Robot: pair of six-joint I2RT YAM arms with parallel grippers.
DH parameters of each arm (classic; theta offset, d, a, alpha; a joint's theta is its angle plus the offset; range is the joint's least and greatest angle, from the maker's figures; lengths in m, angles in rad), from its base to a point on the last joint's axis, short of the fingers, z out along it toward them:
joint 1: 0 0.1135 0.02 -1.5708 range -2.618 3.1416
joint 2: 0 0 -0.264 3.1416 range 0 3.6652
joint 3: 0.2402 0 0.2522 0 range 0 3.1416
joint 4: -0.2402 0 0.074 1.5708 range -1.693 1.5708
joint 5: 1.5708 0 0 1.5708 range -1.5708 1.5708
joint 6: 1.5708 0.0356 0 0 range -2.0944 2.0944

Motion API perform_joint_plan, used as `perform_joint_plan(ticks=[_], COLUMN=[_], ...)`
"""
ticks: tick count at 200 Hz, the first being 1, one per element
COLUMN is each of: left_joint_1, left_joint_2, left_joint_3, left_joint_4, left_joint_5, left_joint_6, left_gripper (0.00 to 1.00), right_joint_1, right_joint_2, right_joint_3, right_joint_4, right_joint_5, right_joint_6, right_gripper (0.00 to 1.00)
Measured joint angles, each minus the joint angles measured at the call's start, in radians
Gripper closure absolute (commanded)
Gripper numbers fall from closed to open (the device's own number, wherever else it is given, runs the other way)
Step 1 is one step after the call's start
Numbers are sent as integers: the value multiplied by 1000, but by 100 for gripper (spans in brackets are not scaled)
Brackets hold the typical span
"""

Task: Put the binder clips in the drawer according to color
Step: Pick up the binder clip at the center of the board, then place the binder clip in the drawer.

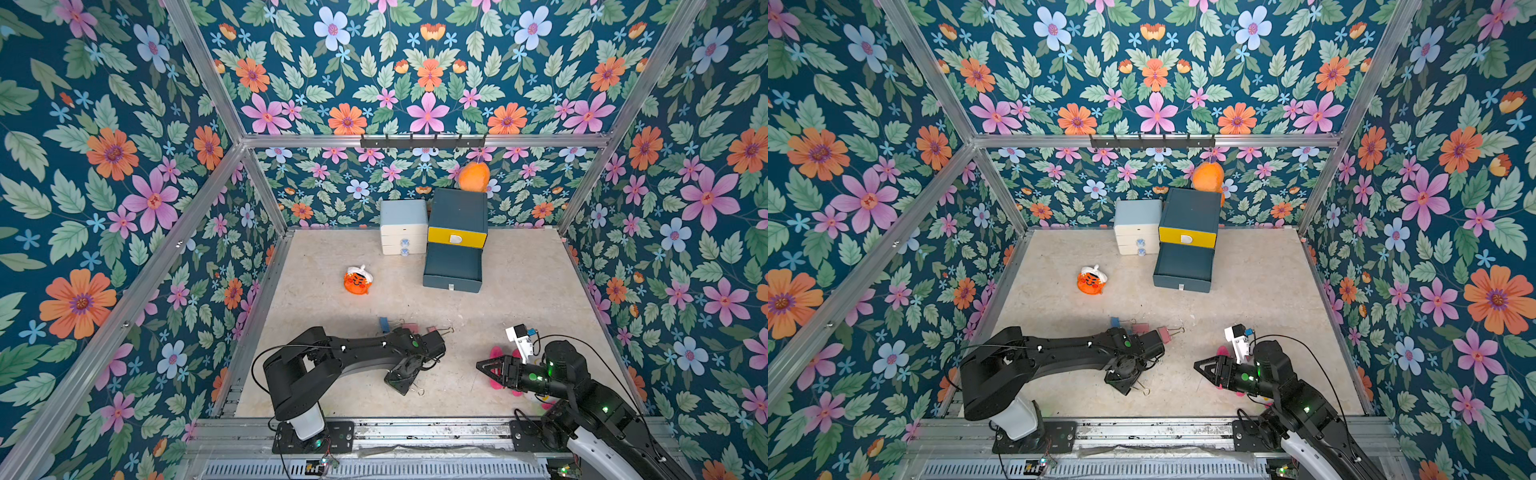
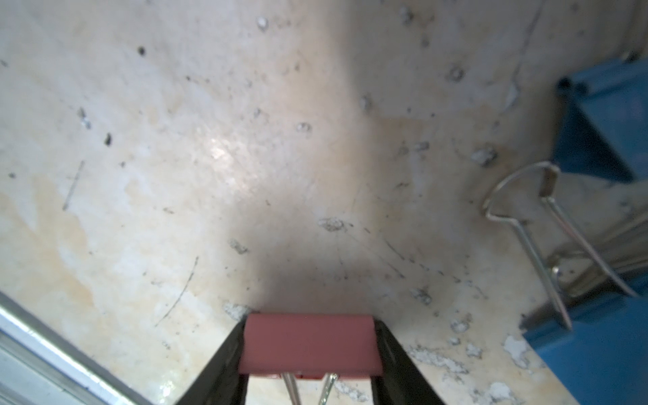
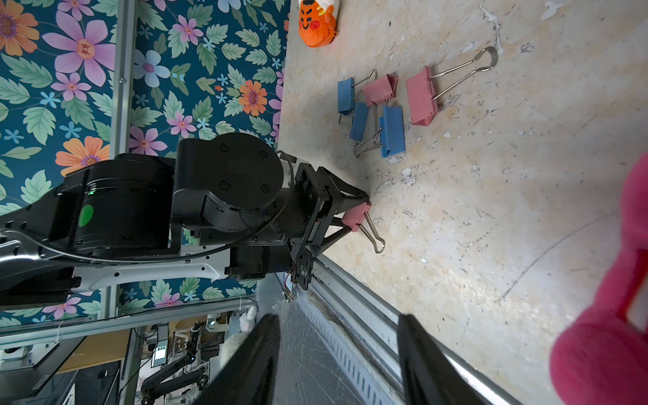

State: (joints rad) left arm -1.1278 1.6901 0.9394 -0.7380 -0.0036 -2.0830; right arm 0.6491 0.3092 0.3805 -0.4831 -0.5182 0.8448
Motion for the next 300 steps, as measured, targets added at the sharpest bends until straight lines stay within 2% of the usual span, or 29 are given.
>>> perform_joint_plan(ticks=[28, 52, 77, 113, 138, 161, 191, 246, 273, 300], left_joint_1=[5, 35, 73, 119, 188, 234, 281, 331, 345, 352], left_joint_2=[-18, -60, -80, -116, -51, 36, 158, 289, 322, 334], left_joint_3=[45, 135, 236, 332, 459, 558, 658, 756, 774, 786], left_joint_4=[13, 56, 122, 302, 383, 437, 499, 553, 547, 529], left_joint_5=[-60, -159, -231, -276, -256, -247, -183, -129, -105, -101], left_joint_6=[32, 163, 399, 781, 995, 1121, 1196, 1206, 1195, 1191], left_gripper=[51, 49, 47, 45, 45, 46, 46, 45, 36, 21], right_joint_1=[0, 0, 0, 0, 0, 0, 0, 0, 0, 0], right_joint_2=[0, 5, -8, 10, 74, 125, 130, 93, 96, 105], right_joint_3=[0, 24, 79, 175, 218, 238, 236, 209, 206, 208], right_joint_4=[0, -2, -18, -31, -28, -3, 13, 9, 7, 8], right_joint_5=[-1, -5, 16, 138, 209, 232, 239, 257, 257, 257], right_joint_6=[0, -11, -46, -116, -154, -169, -175, -156, -145, -135], right_gripper=[44, 45, 48, 50, 51, 51, 51, 51, 51, 51])
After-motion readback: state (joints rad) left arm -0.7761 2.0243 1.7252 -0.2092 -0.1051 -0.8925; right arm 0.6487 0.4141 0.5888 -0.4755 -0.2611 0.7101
